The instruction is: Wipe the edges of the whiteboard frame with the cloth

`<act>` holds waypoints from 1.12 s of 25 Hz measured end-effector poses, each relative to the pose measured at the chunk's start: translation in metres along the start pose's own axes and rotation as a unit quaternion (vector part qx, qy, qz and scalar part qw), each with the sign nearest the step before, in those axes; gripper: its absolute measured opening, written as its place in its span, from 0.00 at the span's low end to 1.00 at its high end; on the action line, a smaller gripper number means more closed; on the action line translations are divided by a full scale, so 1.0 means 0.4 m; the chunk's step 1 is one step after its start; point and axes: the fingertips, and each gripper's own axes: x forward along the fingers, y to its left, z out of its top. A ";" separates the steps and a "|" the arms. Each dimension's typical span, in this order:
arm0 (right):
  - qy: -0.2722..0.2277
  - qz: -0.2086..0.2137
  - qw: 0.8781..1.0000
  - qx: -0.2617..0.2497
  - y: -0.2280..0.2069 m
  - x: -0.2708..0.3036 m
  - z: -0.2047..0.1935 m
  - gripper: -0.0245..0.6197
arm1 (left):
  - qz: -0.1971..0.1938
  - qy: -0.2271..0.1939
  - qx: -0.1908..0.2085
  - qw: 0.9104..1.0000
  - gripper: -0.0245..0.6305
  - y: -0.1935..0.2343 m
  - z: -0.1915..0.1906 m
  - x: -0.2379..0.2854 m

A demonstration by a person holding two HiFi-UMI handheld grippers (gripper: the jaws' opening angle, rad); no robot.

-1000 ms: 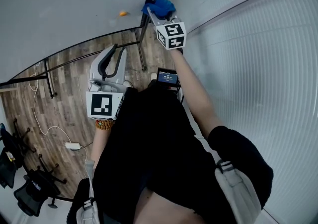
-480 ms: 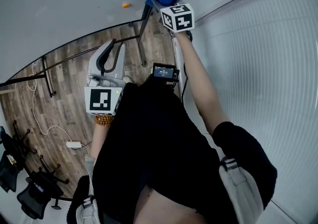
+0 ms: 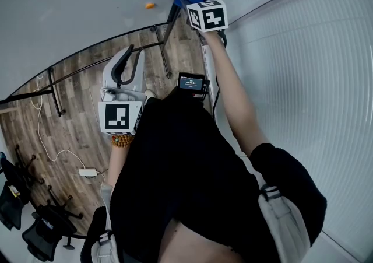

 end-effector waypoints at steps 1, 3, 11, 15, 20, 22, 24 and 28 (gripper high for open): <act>0.006 -0.002 1.000 0.003 0.001 0.002 -0.002 0.27 | -0.001 -0.001 0.001 1.000 0.29 0.004 -0.005 0.000; 0.015 -0.005 1.000 0.007 0.008 0.027 0.005 0.27 | -0.004 -0.007 0.001 1.000 0.29 0.033 -0.016 0.009; 0.029 -0.033 0.999 0.013 0.027 0.043 0.021 0.27 | 0.000 -0.012 -0.008 1.000 0.29 0.083 0.007 0.004; 0.049 -0.022 0.998 0.017 0.029 0.057 -0.008 0.27 | 0.005 -0.013 -0.011 1.000 0.29 0.092 0.007 0.003; 0.061 -0.020 0.998 0.019 0.020 0.081 -0.030 0.26 | 0.007 -0.016 -0.010 1.000 0.29 0.097 0.002 0.004; 0.066 -0.016 0.997 0.023 0.018 0.083 -0.029 0.26 | 0.008 -0.013 -0.012 1.000 0.29 0.099 -0.002 -0.001; 0.068 -0.008 0.997 0.026 0.023 0.088 -0.032 0.26 | 0.010 -0.009 -0.014 1.000 0.29 0.102 -0.011 -0.007; 0.078 0.000 0.997 0.024 0.022 0.102 -0.039 0.25 | 0.012 -0.006 -0.017 1.000 0.29 0.102 -0.014 -0.010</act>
